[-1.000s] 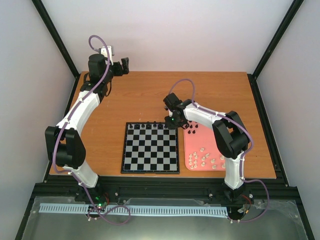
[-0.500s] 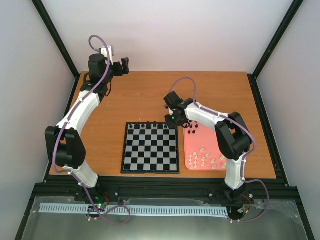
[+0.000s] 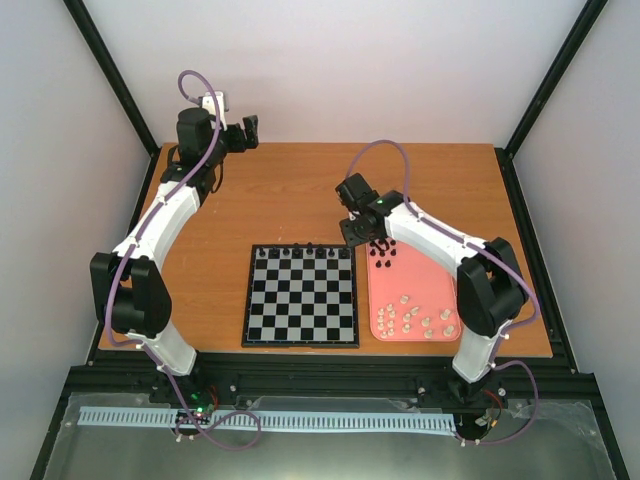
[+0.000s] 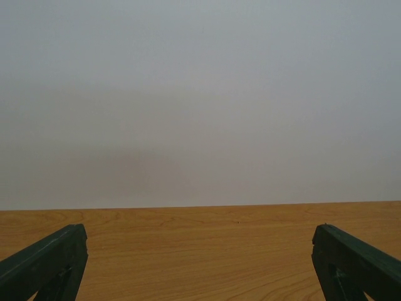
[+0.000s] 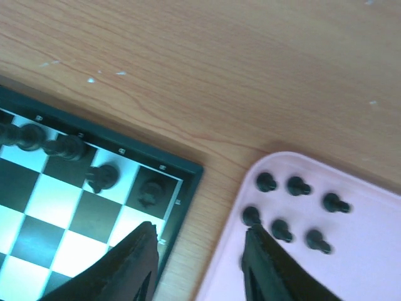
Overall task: Set up the chess pieces on the board
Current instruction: Place the chess piece on the chessboard, then pick up the chess piece from the storage box.
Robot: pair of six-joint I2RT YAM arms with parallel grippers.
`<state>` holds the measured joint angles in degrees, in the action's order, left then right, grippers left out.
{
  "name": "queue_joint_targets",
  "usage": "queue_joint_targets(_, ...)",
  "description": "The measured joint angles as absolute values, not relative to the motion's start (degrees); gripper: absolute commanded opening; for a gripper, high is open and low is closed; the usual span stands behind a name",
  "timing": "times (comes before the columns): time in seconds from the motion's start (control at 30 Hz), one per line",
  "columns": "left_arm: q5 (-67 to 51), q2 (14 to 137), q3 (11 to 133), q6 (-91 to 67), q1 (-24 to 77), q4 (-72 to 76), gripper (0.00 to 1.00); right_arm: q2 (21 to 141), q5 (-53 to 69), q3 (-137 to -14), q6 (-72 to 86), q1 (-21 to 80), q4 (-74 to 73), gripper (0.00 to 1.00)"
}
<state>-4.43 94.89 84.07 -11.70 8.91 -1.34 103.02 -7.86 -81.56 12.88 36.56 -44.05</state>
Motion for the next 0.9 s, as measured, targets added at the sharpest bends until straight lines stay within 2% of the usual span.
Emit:
queue_joint_targets(0.07,-4.40,94.89,84.07,-11.70,8.91,-1.34,1.00,101.91,-10.55,-81.54,12.75,36.49,-45.15,0.56)
queue_joint_targets(0.17,-4.32,94.89,84.07,-11.68,8.93,-1.34,1.00,100.18,-13.34,-80.82,13.34,36.07,-45.74,0.74)
queue_joint_targets(0.2,-4.29,94.89,84.07,-11.70,8.93,-1.34,1.00,99.42,-14.04,-80.09,13.34,35.81,-45.82,0.82)
queue_joint_targets(0.23,-4.27,94.89,84.07,-11.70,8.93,-1.34,1.00,98.76,-14.63,-79.42,13.76,35.57,-45.91,0.94)
queue_joint_targets(0.27,-4.27,94.89,84.07,-11.70,8.93,-1.34,1.00,97.84,-15.07,-78.39,13.74,35.18,-46.15,0.99)
queue_joint_targets(0.67,-4.32,94.89,84.07,-11.70,9.08,-1.34,1.00,89.67,-14.35,-68.82,15.79,29.65,-46.22,1.00)
queue_joint_targets(0.8,-4.32,94.89,84.07,-11.68,9.08,-1.34,1.00,89.21,-11.51,-67.35,15.99,29.30,-44.86,0.93)
queue_joint_targets(0.9,-4.32,94.89,84.07,-11.70,9.08,-1.34,1.00,89.21,-8.82,-66.32,16.05,29.30,-43.48,0.83)
